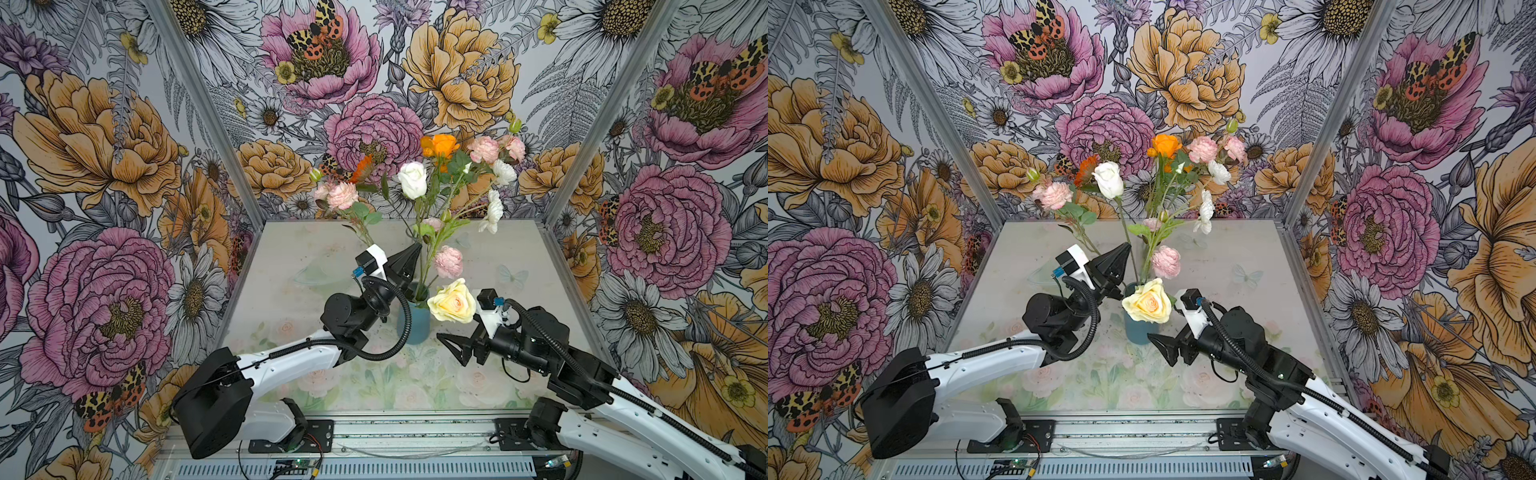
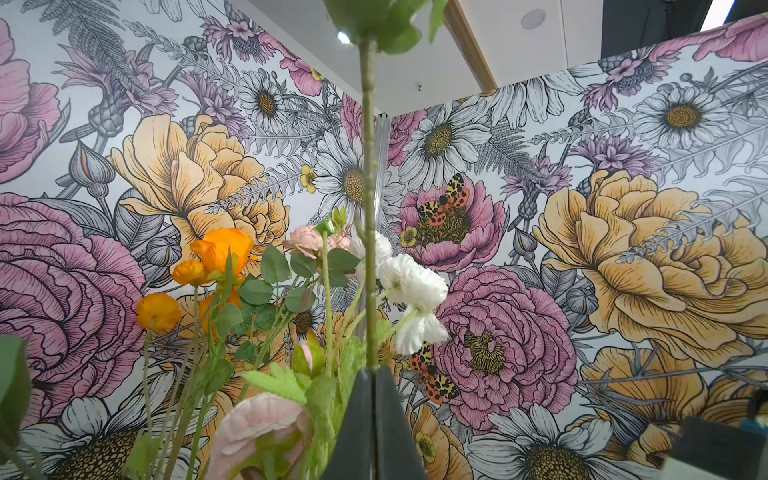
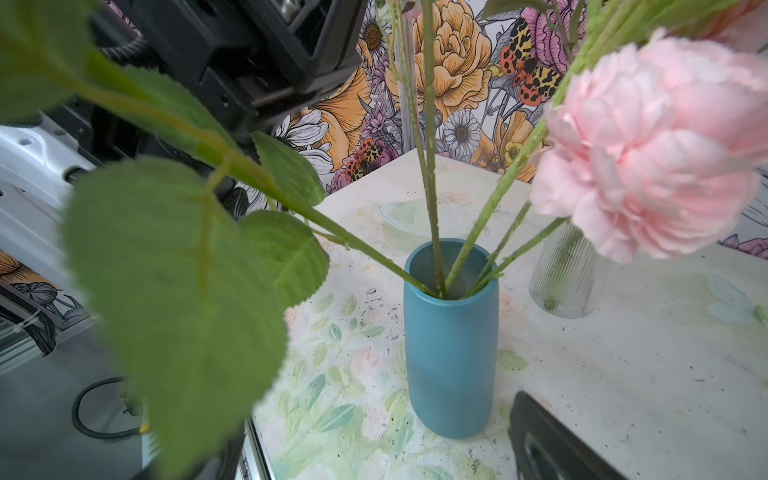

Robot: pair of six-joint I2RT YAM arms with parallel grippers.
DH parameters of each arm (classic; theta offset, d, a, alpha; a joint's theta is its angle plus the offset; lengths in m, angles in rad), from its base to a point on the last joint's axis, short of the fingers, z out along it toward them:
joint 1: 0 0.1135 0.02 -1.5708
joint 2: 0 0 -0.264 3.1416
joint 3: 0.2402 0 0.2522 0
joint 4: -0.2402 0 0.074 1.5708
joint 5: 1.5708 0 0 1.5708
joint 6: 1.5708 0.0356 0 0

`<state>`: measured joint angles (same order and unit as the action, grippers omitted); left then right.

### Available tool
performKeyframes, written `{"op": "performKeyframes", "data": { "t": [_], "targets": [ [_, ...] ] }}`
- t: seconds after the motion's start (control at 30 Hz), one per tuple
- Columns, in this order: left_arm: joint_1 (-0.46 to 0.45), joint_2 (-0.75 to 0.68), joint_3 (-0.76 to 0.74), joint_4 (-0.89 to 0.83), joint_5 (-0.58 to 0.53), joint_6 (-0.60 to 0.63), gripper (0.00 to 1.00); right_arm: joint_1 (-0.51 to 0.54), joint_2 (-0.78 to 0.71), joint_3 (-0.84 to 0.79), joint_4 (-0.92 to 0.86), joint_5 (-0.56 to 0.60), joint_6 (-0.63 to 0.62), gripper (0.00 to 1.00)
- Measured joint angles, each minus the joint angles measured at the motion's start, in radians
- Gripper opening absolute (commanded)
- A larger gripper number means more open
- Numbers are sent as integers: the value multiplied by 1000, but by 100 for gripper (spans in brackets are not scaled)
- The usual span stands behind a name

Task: Arrange the flowers into the vase
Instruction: 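Raise the white rosebud upright and carry it toward the teal vase with the left gripper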

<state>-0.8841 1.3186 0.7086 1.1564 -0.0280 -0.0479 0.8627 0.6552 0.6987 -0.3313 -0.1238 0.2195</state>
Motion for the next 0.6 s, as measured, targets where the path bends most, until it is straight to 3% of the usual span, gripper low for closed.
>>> {"op": "performKeyframes", "data": {
  "t": [0.47,0.6],
  "targets": [
    [-43,52,-147,138,-104,84,0,-5,34,0,-2,0,0,100],
    [-43,63,-174,167,-136,99,10,-7,34,-7,0,28,-1,99]
  ]
}}
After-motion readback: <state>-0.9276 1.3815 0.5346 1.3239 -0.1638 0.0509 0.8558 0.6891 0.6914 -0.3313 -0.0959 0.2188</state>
